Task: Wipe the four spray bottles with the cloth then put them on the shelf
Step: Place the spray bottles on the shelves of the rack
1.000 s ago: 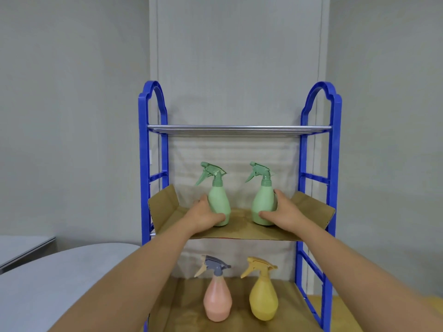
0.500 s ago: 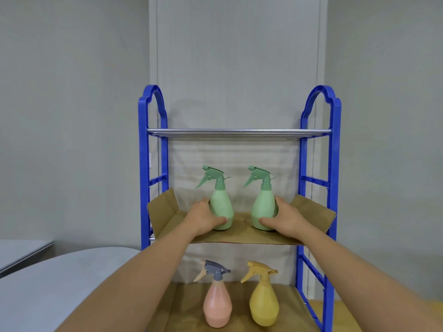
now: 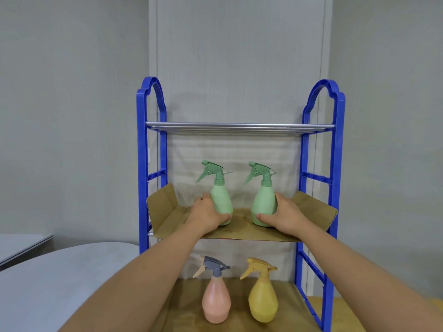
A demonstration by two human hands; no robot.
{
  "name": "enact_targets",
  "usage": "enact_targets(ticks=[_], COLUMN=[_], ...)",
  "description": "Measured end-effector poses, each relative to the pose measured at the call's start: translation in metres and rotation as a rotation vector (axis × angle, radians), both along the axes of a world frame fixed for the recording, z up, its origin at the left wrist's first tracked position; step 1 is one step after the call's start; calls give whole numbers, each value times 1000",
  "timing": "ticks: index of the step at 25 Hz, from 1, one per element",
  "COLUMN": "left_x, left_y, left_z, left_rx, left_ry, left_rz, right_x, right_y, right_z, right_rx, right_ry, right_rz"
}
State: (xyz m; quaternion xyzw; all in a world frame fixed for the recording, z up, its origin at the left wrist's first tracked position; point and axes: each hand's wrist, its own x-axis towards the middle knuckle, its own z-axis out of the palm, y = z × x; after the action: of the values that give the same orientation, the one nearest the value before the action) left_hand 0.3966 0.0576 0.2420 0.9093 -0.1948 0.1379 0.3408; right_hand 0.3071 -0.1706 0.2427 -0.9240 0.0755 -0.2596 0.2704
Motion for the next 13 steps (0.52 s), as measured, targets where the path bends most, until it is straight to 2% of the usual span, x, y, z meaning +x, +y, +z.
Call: enact_targets(ticks=[13], left_x=[5], left_y=[-1], left_z=[-1], left_rx=[-29], left_ry=[-1], left_rz=[35], right_x=[-7], right_y=[6], right_z=[-1], right_rx=[74], right_ry=[2], right_rz=[47])
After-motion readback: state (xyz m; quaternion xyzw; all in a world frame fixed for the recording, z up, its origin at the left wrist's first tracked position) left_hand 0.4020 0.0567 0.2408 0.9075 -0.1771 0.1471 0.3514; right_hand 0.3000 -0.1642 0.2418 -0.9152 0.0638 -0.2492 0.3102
